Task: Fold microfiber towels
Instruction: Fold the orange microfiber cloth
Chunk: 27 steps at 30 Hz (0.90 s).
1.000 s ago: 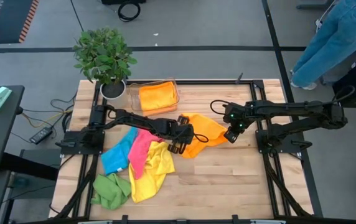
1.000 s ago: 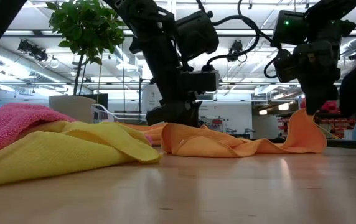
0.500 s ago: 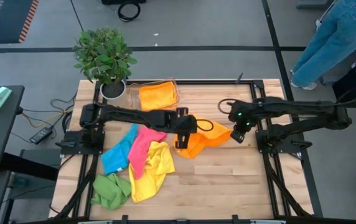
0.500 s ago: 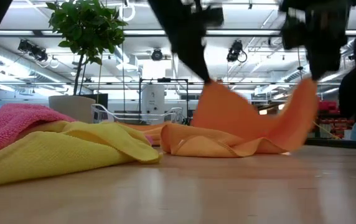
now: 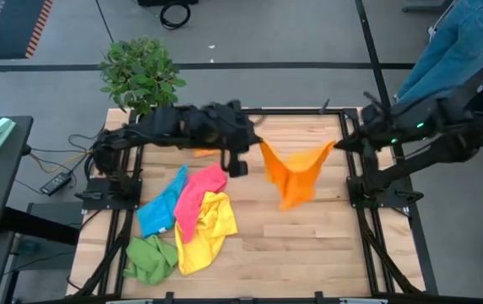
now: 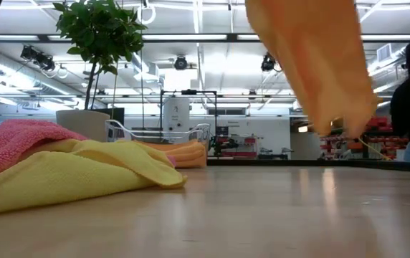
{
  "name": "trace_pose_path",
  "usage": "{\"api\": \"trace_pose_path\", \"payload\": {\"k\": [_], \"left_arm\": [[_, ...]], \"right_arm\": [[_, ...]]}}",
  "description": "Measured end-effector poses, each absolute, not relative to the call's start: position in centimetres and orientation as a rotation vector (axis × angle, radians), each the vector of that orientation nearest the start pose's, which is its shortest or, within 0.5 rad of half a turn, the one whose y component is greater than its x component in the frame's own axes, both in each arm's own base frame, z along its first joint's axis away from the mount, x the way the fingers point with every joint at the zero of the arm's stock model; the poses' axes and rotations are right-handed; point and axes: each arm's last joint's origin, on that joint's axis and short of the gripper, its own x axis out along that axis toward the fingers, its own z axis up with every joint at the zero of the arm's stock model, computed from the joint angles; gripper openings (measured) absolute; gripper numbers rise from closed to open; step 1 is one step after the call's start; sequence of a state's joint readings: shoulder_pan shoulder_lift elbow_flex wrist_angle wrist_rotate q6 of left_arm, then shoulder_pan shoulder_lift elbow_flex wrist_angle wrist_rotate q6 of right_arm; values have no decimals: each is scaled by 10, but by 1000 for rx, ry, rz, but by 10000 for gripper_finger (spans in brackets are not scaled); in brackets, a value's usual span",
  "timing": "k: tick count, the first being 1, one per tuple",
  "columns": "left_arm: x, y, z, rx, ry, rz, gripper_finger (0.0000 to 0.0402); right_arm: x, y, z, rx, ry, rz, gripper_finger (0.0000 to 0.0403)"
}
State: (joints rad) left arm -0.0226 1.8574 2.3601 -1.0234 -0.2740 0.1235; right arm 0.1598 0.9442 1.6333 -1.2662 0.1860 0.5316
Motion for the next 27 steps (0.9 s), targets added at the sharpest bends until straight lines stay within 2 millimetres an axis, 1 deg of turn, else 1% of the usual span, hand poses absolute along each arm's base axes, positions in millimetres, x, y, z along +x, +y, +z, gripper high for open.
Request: {"api": "trace_pose_path", "payload": {"k": [2, 5, 6, 8, 10, 13, 17, 18, 20, 21, 22, 24, 25, 26, 27], "left_arm": [[355, 7, 484, 192, 508, 243, 3], [348, 19, 478, 175, 573, 304, 3], [346, 23, 475, 165, 604, 318, 3], [344, 27, 473, 162, 625, 331, 3], [346, 28, 472, 185, 632, 325, 3], [348, 31, 472, 206, 629, 313, 3], [346, 30, 473, 242, 634, 229, 4], [345, 30, 473, 263, 640, 222, 4], [343, 32, 476, 287, 630, 250, 4], [343, 34, 476, 290, 631, 264, 3], [342, 37, 476, 288, 636, 272, 3], [342, 43, 475, 282, 645, 289, 3], [342, 46, 474, 280, 647, 294, 4], [342, 47, 474, 279, 648, 299, 5], [342, 48, 474, 277, 648, 301, 5]], "right_arm": [[90, 8, 474, 379, 578, -200, 3], [79, 3, 475, 328, 697, -297, 3], [79, 1, 474, 311, 730, -343, 3], [78, -2, 478, 284, 679, -381, 3], [82, -4, 480, 201, 674, -371, 3], [85, -8, 480, 92, 707, -421, 3], [91, -9, 481, -20, 720, -367, 3], [92, -10, 483, -42, 688, -408, 3], [90, -15, 488, -100, 628, -561, 3], [91, -16, 490, -136, 611, -604, 3], [93, -16, 492, -169, 602, -595, 3], [95, -12, 492, -218, 618, -405, 3], [98, -11, 492, -238, 625, -358, 3], [101, -12, 493, -243, 612, -417, 3], [103, -16, 495, -236, 592, -549, 3]]}}
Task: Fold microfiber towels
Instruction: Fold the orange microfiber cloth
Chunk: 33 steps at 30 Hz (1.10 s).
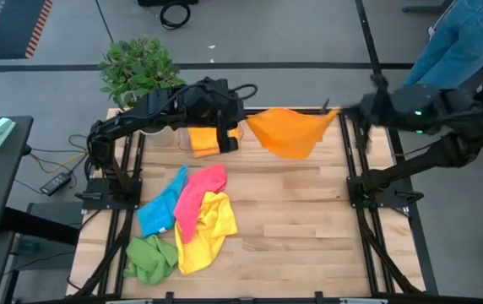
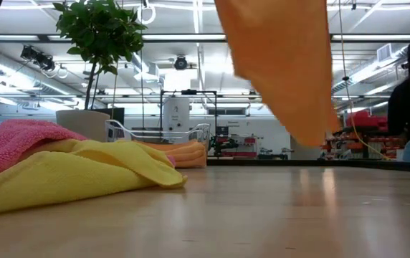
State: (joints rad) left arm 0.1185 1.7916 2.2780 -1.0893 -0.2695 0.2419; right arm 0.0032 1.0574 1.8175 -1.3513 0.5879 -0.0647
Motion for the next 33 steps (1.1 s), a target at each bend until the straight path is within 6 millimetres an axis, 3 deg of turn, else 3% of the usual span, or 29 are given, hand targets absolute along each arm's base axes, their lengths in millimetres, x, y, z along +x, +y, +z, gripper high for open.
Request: {"api": "trace_pose_path", "payload": {"k": [2, 5, 6, 9, 12, 13, 15, 16, 19, 24, 28, 33], "left_arm": [[342, 49, 474, 275, 648, 300, 4], [342, 49, 474, 275, 648, 297, 3], [342, 49, 474, 276, 649, 298, 4], [342, 49, 474, 280, 649, 297, 6], [342, 49, 474, 280, 650, 297, 4], [342, 49, 474, 280, 649, 298, 4], [342, 49, 474, 281, 650, 296, 6], [342, 49, 474, 281, 649, 296, 7], [342, 49, 474, 281, 651, 297, 4], [342, 48, 473, 281, 664, 293, 6], [339, 44, 468, 242, 710, 233, 4], [337, 20, 462, 118, 754, -41, 4]], "right_arm": [[106, -19, 493, -248, 604, -692, 3], [110, -12, 489, -276, 666, -337, 3], [114, -12, 489, -272, 665, -321, 3], [120, -21, 488, -227, 665, -628, 3], [120, -14, 485, -231, 709, -297, 3], [122, -15, 486, -223, 692, -292, 3], [122, -21, 488, -174, 660, -523, 3], [123, -22, 486, -170, 685, -550, 3], [124, -19, 484, -185, 714, -382, 3], [123, -18, 480, -115, 744, -397, 3], [121, -8, 476, -9, 794, -156, 3], [119, 8, 474, 179, 831, 141, 3]]}}
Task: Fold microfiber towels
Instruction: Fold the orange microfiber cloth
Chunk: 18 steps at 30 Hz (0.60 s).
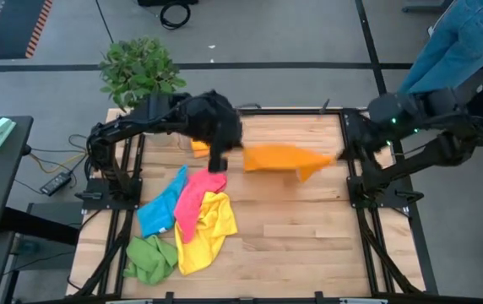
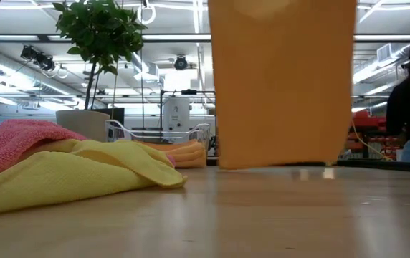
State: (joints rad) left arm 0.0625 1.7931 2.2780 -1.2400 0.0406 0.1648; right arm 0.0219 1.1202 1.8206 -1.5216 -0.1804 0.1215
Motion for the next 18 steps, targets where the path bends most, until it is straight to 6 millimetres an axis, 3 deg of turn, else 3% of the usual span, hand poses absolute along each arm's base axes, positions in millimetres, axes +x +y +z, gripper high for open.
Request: {"api": "trace_pose_path", "payload": {"k": [4, 6, 8, 12, 18], "left_arm": [[338, -7, 464, 68, 711, -305, 6], [340, -15, 466, 105, 676, -320, 5], [343, -13, 469, 148, 637, -229, 4], [347, 12, 475, 229, 591, -6, 4], [347, 65, 484, 306, 525, 216, 4]], "right_arm": [[117, 20, 476, 245, 846, 328, 3], [117, 21, 475, 218, 846, 330, 3], [118, 18, 475, 154, 836, 240, 3], [123, 3, 473, -82, 828, -13, 3], [137, -20, 470, -479, 948, -256, 3]]}}
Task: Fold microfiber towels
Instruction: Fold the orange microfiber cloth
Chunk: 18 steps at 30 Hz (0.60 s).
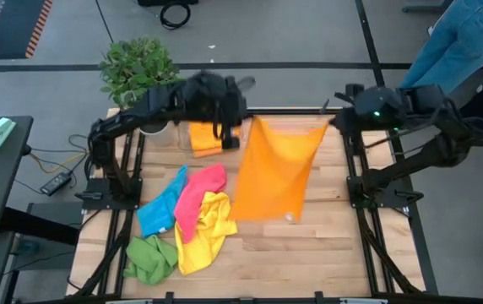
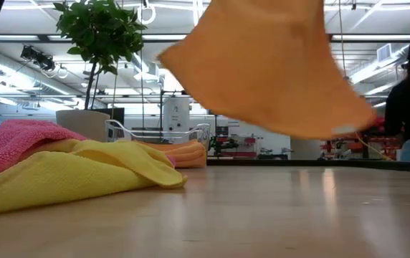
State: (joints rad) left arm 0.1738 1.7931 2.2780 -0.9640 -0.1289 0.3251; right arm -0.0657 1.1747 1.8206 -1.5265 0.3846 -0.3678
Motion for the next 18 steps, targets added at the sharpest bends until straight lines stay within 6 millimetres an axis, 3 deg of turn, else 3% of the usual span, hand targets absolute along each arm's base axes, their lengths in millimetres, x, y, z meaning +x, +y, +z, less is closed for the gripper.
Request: {"api": "trace_pose_path", "payload": {"k": [5, 9, 13, 18], "left_arm": [[343, 93, 494, 378, 451, 325, 3], [338, 93, 497, 356, 446, 303, 3], [336, 68, 484, 233, 555, 135, 3], [349, 5, 438, 160, 788, -81, 3]], "right_arm": [[145, -38, 463, -602, 1110, -349, 3], [146, -45, 462, -594, 1137, -383, 3], [150, -31, 460, -430, 1050, -220, 3], [159, 13, 449, -75, 1016, 100, 3]]}}
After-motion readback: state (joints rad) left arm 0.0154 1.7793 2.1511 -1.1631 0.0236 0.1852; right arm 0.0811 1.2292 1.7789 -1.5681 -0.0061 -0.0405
